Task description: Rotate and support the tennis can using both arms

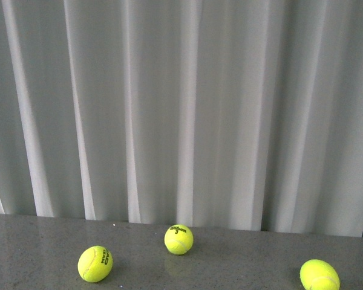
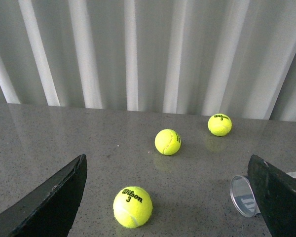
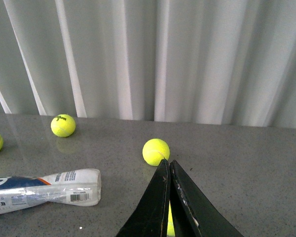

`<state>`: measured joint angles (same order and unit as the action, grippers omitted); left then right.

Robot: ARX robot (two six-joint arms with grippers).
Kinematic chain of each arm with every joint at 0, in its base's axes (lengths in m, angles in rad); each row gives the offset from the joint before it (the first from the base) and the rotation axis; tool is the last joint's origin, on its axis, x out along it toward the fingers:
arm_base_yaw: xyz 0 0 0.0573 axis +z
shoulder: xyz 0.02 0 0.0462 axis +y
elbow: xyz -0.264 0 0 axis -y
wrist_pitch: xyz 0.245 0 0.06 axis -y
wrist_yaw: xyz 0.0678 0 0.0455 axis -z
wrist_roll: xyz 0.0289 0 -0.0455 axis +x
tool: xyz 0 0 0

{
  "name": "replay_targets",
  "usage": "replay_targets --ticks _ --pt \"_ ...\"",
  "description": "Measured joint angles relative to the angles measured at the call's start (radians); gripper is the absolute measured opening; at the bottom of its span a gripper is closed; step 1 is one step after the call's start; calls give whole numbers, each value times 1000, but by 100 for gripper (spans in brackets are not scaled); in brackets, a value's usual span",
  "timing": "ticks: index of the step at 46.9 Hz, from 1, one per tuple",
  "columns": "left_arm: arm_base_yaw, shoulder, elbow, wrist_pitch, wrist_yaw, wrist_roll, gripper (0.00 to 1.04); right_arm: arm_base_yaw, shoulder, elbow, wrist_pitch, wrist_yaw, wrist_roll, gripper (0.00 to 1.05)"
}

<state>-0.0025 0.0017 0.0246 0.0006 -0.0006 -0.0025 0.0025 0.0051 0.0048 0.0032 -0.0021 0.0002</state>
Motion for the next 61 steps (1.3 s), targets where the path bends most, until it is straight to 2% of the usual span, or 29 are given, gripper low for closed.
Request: replay_targets --ticks 5,10,20,28,54,56,57,59,61 --pt "0 0 0 0 0 0 98 0 0 0 -2 0 -1 5" --pt "0 0 0 0 0 0 98 0 0 0 -2 0 -1 24" --pt "0 0 0 0 0 0 98 0 0 0 -2 0 -1 72" --pt "0 0 0 0 0 0 98 0 0 0 -2 0 -1 98" --pt "0 15 6 -21 2 -17 98 0 0 0 -2 0 -1 98" --pt "13 112 55 -124 50 -110 98 0 0 0 -2 0 0 98" --pt "26 213 83 -118 96 -186 98 0 0 0 -2 0 -1 98" --pt "52 401 124 -29 167 -262 98 0 -1 0 -2 0 -1 98" --pt "83 624 169 142 264 -304 98 0 -1 0 -2 0 -1 98"
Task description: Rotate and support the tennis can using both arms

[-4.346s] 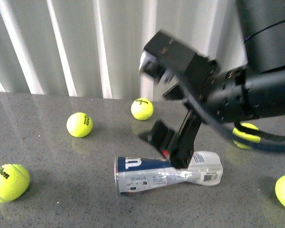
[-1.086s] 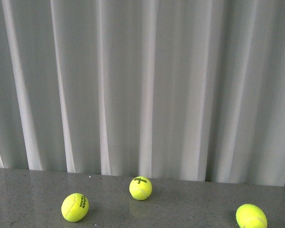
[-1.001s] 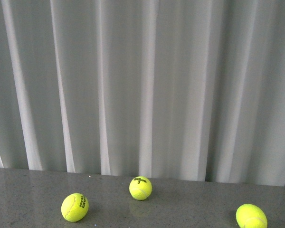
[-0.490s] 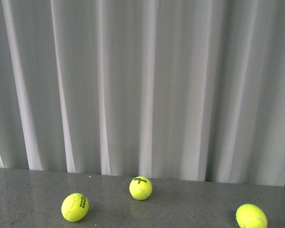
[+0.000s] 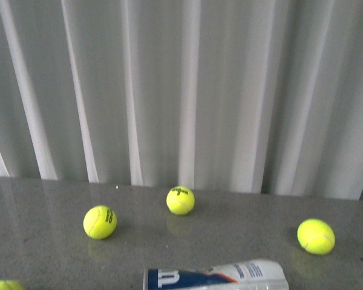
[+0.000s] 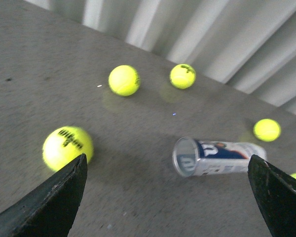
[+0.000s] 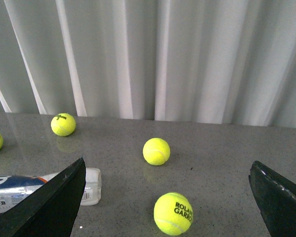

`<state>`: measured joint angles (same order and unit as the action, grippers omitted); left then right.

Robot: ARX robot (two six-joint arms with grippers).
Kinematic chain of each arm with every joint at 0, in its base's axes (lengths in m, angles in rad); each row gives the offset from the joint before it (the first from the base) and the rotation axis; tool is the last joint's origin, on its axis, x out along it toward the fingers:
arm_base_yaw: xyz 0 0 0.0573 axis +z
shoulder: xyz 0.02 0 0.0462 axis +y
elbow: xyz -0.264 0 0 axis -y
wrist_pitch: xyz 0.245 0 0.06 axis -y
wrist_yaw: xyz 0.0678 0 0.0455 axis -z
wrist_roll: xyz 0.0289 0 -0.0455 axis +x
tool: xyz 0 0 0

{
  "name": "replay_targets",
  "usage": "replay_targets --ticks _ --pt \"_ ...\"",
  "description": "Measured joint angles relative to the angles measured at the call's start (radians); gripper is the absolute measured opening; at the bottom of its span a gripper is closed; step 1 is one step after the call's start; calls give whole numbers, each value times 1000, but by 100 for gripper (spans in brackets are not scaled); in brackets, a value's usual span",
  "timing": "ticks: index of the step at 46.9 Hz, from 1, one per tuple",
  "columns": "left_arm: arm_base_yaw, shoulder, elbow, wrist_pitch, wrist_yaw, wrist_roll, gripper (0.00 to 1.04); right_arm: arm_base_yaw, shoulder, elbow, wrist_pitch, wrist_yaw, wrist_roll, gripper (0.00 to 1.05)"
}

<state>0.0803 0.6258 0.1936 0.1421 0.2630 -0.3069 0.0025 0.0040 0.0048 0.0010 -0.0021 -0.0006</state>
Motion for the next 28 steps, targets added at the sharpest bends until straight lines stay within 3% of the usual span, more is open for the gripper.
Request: replay_targets --ticks 4,9,17,28 --pt "21 412 139 243 217 -11 98 0 0 0 0 0 0 98" --pt "-11 835 296 286 420 12 98 0 0 0 0 0 0 98" --pt "-80 1178 431 321 448 8 98 0 0 0 0 0 0 98" --pt "-112 1328 550 330 459 -18 98 0 0 0 0 0 0 98"
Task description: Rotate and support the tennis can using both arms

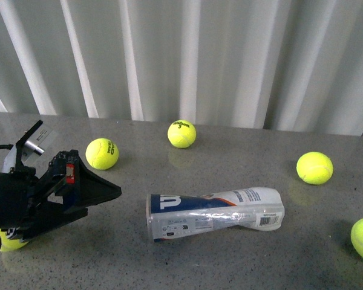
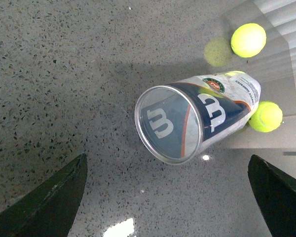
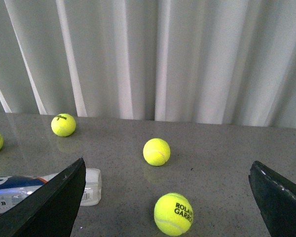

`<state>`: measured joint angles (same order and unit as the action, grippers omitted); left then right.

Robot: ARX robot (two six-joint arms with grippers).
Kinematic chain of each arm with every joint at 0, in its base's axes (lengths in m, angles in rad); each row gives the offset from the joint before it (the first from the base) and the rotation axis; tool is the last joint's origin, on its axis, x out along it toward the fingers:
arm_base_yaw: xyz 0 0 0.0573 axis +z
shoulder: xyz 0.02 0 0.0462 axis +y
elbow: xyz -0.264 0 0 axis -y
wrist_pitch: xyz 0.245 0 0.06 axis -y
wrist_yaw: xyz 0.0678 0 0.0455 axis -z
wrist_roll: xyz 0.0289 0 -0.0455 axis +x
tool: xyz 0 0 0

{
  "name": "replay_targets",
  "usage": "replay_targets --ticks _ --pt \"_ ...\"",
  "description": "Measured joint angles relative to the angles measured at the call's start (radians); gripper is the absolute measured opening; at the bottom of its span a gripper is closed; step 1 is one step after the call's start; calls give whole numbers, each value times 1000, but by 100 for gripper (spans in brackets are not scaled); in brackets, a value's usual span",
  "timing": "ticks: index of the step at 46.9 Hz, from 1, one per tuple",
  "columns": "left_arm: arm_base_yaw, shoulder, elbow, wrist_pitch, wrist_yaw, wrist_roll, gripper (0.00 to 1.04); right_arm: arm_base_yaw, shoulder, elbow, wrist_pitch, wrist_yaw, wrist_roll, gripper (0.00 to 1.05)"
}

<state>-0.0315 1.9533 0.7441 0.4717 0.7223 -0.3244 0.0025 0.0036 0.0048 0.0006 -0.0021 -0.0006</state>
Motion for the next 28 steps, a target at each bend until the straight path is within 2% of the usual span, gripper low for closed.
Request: replay_targets --ticks 28 --pt "-119 158 126 76 2 -128 98 0 0 0 0 0 0 98"
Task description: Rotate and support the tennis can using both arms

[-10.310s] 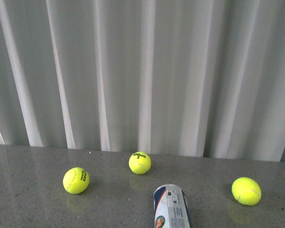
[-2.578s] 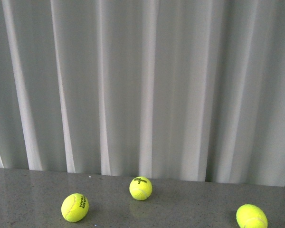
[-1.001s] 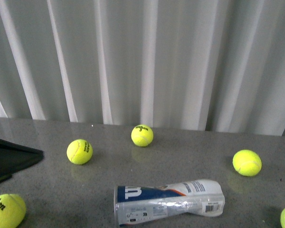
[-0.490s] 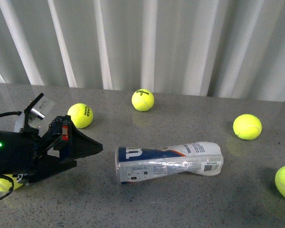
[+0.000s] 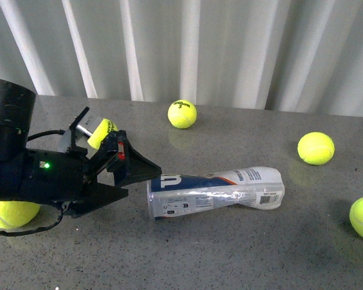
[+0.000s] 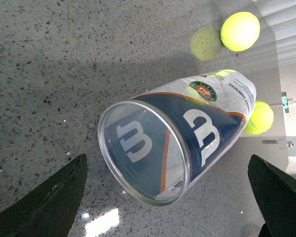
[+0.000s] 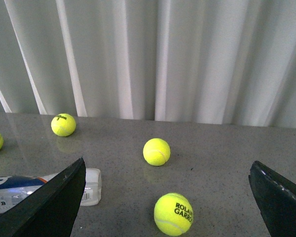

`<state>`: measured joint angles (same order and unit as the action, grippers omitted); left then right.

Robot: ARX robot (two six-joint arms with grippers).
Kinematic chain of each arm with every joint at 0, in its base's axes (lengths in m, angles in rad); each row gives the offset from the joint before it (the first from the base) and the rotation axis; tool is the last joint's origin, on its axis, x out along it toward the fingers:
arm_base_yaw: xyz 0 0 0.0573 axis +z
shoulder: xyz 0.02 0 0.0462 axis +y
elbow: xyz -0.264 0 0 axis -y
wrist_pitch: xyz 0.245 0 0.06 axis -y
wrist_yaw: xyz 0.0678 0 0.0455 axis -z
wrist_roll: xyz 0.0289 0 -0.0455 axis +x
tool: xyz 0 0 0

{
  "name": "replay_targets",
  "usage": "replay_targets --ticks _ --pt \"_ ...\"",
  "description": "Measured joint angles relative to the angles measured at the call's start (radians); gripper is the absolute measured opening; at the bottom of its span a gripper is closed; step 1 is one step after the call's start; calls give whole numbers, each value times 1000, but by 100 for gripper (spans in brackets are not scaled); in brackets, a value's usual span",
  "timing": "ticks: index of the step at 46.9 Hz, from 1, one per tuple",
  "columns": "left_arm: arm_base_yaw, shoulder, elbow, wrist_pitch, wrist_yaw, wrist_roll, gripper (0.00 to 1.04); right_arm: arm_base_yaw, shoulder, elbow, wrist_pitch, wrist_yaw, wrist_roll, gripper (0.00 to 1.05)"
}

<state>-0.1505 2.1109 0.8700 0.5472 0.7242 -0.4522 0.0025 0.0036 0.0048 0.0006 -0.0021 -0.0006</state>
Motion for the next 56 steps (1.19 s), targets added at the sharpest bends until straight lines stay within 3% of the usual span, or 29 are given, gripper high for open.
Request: replay_targets --ticks 11,26,56 --pt "-50 53 40 45 -77 -80 98 0 0 0 0 0 0 98" --pt "-91 81 57 45 -73 -182 97 0 0 0 0 0 0 98" --pt "-101 18 5 209 -14 -452 7 0 0 0 0 0 0 98"
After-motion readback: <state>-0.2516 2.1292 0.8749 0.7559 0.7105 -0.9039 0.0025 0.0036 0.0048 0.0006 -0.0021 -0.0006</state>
